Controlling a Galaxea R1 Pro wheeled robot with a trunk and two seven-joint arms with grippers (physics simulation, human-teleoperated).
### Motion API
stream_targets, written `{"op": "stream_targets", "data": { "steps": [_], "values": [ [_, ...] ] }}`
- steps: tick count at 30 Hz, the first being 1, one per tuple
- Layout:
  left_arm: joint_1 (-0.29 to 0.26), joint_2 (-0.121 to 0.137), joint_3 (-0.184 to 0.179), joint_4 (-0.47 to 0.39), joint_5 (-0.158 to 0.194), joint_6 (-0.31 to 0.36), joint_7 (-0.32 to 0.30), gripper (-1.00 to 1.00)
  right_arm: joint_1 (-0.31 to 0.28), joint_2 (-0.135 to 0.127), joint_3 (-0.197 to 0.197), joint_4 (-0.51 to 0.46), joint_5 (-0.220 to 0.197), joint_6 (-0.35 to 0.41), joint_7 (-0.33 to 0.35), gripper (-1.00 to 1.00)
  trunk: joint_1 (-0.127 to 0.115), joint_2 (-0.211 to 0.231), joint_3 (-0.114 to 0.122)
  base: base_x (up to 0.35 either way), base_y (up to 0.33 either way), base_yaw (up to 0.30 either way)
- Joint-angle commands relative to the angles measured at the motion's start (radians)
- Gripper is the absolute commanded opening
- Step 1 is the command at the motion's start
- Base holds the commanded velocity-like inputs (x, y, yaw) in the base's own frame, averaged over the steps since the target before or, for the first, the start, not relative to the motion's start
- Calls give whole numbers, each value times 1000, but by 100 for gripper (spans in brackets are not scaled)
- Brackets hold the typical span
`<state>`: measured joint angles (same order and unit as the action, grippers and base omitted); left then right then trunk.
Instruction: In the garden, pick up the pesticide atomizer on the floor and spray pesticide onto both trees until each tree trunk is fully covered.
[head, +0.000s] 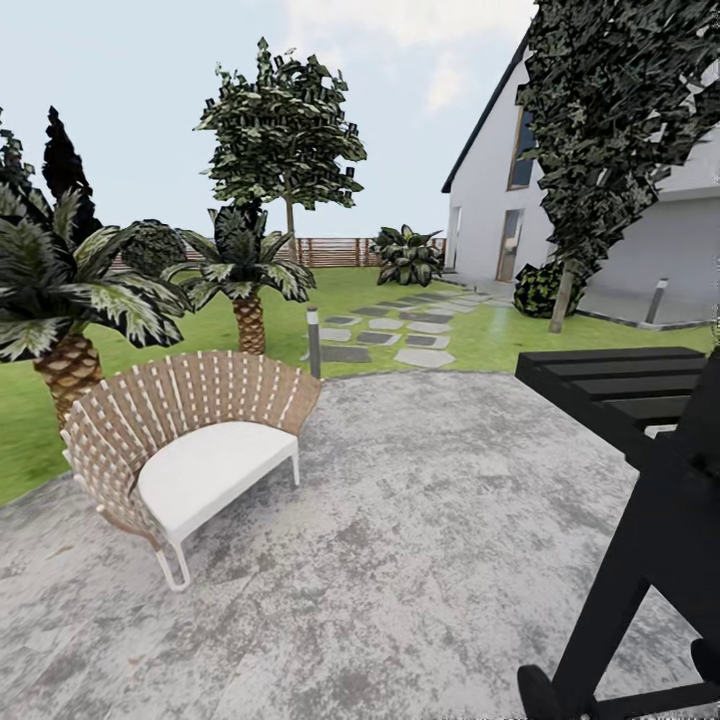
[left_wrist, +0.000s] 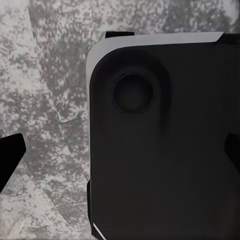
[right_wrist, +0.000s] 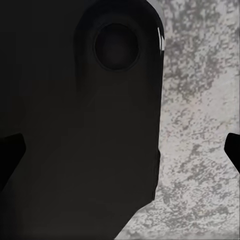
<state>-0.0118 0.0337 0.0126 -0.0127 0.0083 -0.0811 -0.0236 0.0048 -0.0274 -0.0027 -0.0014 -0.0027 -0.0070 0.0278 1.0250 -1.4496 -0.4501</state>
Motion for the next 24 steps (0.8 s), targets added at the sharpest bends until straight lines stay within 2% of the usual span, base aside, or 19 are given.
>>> {"op": "stream_targets", "data": {
  "steps": [1,12,24],
  "values": [
    [0,0,1,1,1,-3,-2,100,0,0,0,0,0,-1,3,100,0,0,-1,0,0,-90],
    [0,0,1,0,1,-3,-12,100,0,3,1,0,0,-2,3,100,0,0,-1,24,0,-23],
    [0,1,1,1,1,-3,-36,100,0,3,1,0,0,-4,3,100,0,0,-1,294,0,-1]
  ]
}}
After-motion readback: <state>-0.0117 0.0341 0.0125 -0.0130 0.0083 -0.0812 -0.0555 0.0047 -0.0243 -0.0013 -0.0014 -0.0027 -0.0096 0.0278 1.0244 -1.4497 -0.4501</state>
